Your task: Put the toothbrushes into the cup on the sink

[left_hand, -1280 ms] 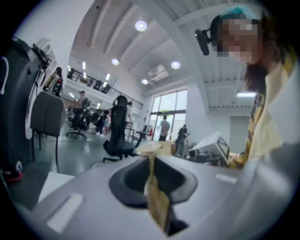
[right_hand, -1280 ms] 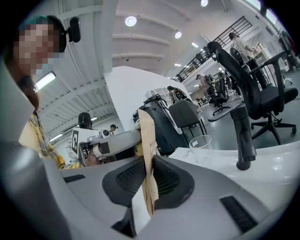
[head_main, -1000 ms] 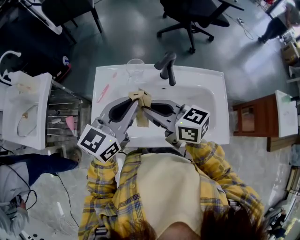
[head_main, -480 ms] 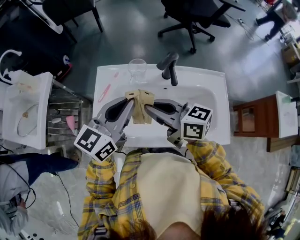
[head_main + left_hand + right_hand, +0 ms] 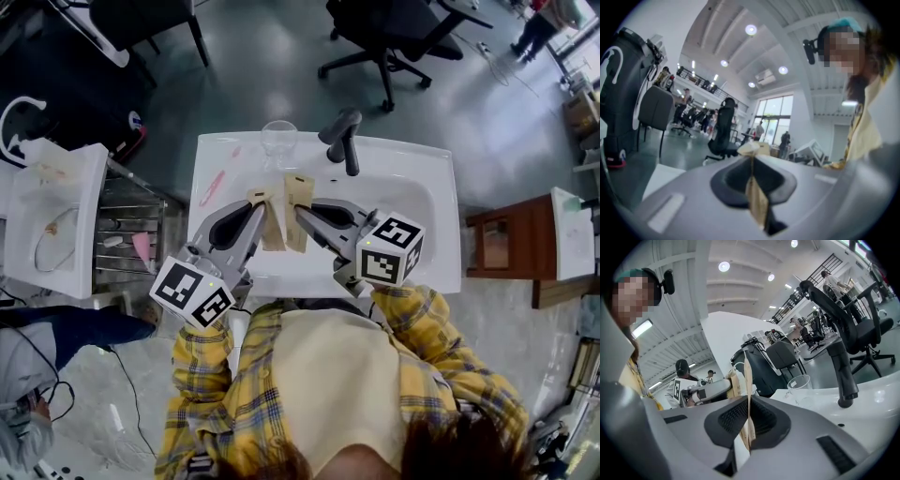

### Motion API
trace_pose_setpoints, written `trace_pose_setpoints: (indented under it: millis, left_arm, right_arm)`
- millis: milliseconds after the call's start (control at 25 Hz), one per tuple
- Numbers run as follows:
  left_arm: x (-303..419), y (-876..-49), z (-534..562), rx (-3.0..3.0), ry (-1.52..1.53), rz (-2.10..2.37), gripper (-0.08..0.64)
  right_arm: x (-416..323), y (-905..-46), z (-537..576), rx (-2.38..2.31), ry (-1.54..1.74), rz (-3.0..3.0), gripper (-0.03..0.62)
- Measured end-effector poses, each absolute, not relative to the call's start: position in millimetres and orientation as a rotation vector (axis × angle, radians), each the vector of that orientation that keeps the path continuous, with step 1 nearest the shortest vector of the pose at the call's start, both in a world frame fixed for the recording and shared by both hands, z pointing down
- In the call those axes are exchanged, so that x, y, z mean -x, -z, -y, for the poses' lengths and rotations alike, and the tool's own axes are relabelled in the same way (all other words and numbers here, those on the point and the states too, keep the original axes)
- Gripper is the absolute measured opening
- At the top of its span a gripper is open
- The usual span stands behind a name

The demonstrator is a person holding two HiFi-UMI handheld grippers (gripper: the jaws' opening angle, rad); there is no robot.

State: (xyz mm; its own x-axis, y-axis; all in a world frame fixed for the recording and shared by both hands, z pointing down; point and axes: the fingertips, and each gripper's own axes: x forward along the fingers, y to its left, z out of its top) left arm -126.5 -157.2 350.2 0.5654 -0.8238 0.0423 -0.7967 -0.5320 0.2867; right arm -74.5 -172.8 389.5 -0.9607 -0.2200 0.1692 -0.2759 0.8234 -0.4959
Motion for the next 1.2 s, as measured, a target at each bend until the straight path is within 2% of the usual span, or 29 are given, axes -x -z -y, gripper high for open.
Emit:
trace_pose_setpoints:
  millis: [480, 1200]
  left_arm:
    - [146, -358, 154, -2.437, 0.128, 1.503, 0.018]
    - [167, -355, 135, -2.371, 0.122, 1.646, 0.018]
  right_arm:
    - [75, -357, 200, -0.494, -0.648, 2.987, 0.017]
    - [82, -310, 276, -0.938, -0.339, 3.168, 0.017]
